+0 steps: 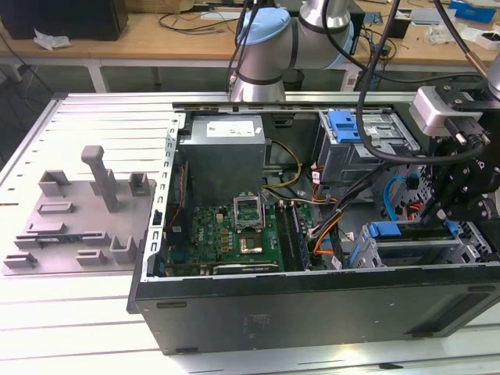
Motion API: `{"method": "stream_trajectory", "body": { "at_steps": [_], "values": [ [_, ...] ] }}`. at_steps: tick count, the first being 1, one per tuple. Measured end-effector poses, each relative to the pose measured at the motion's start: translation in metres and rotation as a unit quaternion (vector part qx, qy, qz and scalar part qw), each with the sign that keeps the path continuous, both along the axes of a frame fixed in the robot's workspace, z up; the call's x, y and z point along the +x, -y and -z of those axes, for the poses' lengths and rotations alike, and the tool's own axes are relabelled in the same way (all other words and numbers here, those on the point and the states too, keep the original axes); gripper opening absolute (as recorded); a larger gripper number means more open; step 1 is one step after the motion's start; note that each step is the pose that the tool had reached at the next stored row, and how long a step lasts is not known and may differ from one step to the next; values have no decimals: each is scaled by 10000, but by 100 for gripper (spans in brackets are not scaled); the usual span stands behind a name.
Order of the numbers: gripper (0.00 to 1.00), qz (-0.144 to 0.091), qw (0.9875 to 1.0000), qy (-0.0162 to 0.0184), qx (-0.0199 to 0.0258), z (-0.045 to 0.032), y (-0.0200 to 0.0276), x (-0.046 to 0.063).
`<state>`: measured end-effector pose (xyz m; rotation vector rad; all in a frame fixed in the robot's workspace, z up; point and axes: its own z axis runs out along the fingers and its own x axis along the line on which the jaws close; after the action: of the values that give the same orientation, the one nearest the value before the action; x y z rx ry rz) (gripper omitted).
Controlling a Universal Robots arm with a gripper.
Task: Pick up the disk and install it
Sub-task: 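Insert the first disk wire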
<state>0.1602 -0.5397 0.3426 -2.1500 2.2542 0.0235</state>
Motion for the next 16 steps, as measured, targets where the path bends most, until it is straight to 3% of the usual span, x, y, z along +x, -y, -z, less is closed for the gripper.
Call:
{"method": "stream_trajectory", "body": {
  "at_steps": [16],
  "values": [
    [16,0,10000,0,1,40,0,-1]
  ]
}}
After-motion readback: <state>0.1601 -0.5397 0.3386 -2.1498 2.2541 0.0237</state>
